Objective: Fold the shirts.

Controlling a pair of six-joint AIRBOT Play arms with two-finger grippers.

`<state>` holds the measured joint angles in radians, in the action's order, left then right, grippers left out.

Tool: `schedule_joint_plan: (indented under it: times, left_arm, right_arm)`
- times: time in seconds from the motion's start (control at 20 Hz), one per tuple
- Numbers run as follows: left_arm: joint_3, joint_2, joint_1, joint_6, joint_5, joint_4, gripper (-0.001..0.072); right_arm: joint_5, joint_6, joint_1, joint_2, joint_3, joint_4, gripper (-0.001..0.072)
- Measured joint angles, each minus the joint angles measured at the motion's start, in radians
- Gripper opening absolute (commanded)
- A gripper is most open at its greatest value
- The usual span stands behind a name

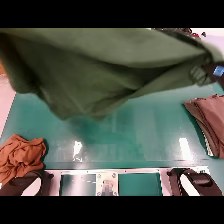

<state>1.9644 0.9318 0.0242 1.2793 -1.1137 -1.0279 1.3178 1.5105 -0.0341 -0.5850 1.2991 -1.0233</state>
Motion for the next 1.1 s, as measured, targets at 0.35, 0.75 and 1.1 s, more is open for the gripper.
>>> schedule_joint_plan:
  times: [0.35, 0.75, 1.1]
  left_arm:
    - [-0.030, 0.370, -0.081, -0.093, -0.039, 0.147, 0.0023]
    - [-0.049, 0.904, -0.260, -0.112, 0.055, 0.193, 0.0631]
    - [0.077, 0.967, -0.140, 0.067, -0.167, 0.199, 0.0671]
  right_arm:
    - [-0.129, 0.021, 0.000, 0.043, -0.519, 0.008, 0.0016]
    - [-0.520, -0.063, -0.002, -0.288, -0.797, 0.017, 0.0017]
    - [-0.496, -0.100, -0.165, -0.496, -0.621, -0.018, 0.0460]
